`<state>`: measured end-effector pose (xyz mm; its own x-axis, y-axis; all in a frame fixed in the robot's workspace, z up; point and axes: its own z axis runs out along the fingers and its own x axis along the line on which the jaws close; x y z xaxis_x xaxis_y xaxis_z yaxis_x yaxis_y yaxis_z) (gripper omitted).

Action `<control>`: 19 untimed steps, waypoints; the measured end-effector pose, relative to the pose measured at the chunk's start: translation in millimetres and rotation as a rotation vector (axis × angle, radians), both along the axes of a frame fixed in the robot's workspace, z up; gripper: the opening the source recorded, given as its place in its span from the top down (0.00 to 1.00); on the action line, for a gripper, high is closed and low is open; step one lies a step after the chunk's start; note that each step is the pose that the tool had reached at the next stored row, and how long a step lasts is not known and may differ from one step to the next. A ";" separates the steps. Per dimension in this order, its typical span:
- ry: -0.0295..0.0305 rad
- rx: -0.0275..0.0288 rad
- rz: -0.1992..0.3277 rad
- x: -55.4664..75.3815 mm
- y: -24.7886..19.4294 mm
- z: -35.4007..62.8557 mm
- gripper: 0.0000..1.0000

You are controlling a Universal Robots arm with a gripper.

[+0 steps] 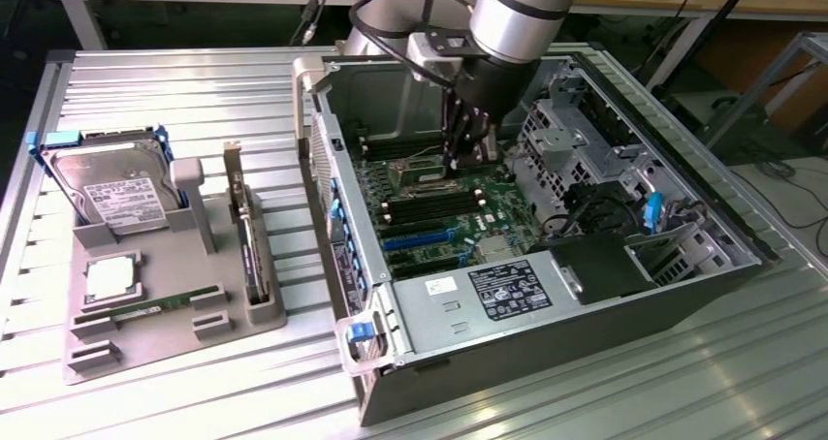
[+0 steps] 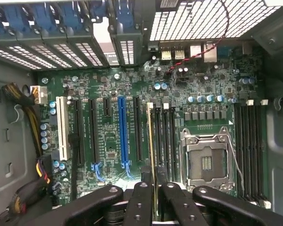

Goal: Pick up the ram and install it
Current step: 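Insert the ram into the slot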

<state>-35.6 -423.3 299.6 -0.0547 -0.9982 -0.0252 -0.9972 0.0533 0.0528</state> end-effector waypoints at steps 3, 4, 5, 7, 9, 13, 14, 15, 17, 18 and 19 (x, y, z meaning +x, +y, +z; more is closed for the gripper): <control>0.0001 -0.0003 0.000 0.8 3.4 -9.1 0.86; 0.0000 -0.0002 0.000 1.1 5.2 -12.4 0.86; 0.0000 -0.0005 0.000 1.5 7.6 -17.0 0.86; -0.0001 -0.0004 0.000 2.9 11.5 -22.8 0.86; 0.0000 -0.0005 0.000 3.3 12.4 -27.0 0.86; 0.0000 -0.0006 0.000 3.5 12.4 -35.2 0.86; 0.0000 -0.0005 0.000 3.6 12.4 -37.9 0.86; 0.0000 -0.0005 0.000 3.6 12.4 -40.1 0.86; 0.0000 -0.0005 0.000 3.6 12.4 -43.1 0.86; 0.0000 -0.0006 0.000 3.6 12.4 -43.9 0.86; 0.0001 -0.0008 0.000 3.6 12.4 -44.0 0.86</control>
